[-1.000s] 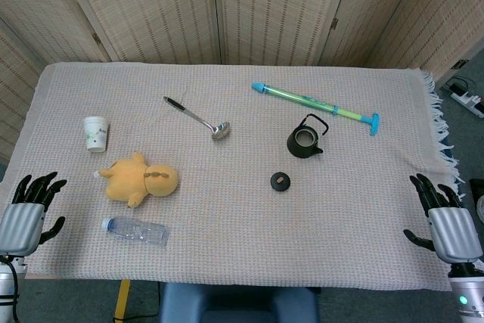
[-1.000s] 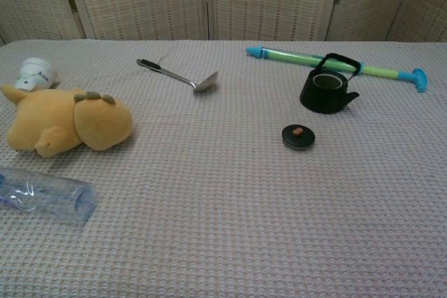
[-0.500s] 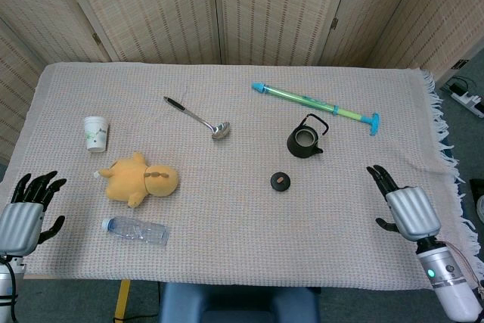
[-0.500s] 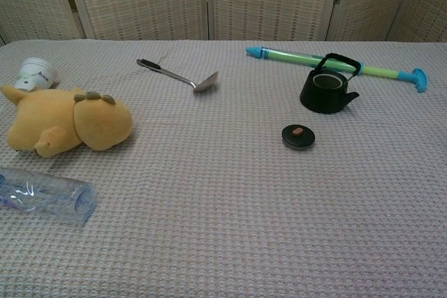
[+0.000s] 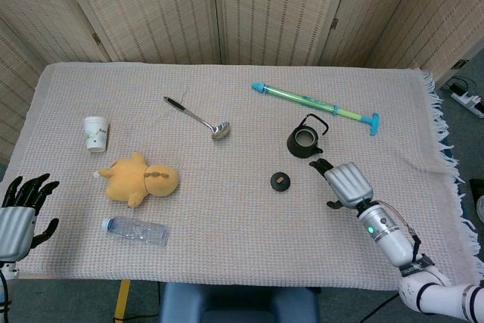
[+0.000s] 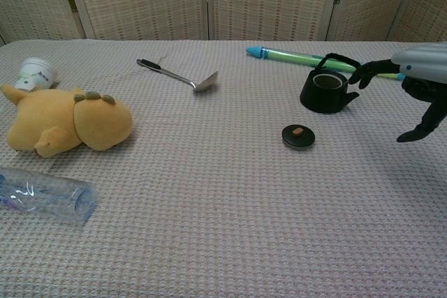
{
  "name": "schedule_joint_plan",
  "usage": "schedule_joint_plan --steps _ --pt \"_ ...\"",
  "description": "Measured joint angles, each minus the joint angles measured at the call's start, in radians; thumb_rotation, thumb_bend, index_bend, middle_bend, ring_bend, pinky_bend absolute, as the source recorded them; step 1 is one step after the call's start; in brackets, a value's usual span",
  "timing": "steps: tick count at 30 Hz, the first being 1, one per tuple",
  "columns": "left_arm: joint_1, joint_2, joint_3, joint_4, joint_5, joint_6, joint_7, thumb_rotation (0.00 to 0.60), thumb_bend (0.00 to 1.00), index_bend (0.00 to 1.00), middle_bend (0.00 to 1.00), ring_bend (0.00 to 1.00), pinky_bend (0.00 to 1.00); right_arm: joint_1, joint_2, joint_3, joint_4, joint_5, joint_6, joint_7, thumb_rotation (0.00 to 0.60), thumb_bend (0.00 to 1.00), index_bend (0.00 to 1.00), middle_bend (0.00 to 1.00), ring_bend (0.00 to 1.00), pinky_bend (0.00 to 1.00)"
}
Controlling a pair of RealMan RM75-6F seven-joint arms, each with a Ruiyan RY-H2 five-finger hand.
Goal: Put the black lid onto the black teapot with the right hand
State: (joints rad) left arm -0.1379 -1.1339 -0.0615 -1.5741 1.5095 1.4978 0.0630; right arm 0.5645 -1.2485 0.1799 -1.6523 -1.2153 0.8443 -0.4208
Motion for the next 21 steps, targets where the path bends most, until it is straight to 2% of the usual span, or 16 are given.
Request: schedule_joint_plan --steps 9,21 --pt "0.001 0.008 0.001 -0.008 0.008 0.003 0.013 0.600 0.28 0.17 0.07 0.10 0.00 0.146 -0.109 0.009 0.077 0.165 -0.095 -0.108 0.600 0.15 0.15 0.17 0.81 0.79" --pt "-0.017 0.014 0.008 -0.023 0.009 -0.036 0.032 0.600 0.28 0.17 0.07 0.10 0.00 0.286 -0.197 -0.041 0.133 0.350 -0.124 -0.239 0.600 0.15 0.15 0.17 0.81 0.79"
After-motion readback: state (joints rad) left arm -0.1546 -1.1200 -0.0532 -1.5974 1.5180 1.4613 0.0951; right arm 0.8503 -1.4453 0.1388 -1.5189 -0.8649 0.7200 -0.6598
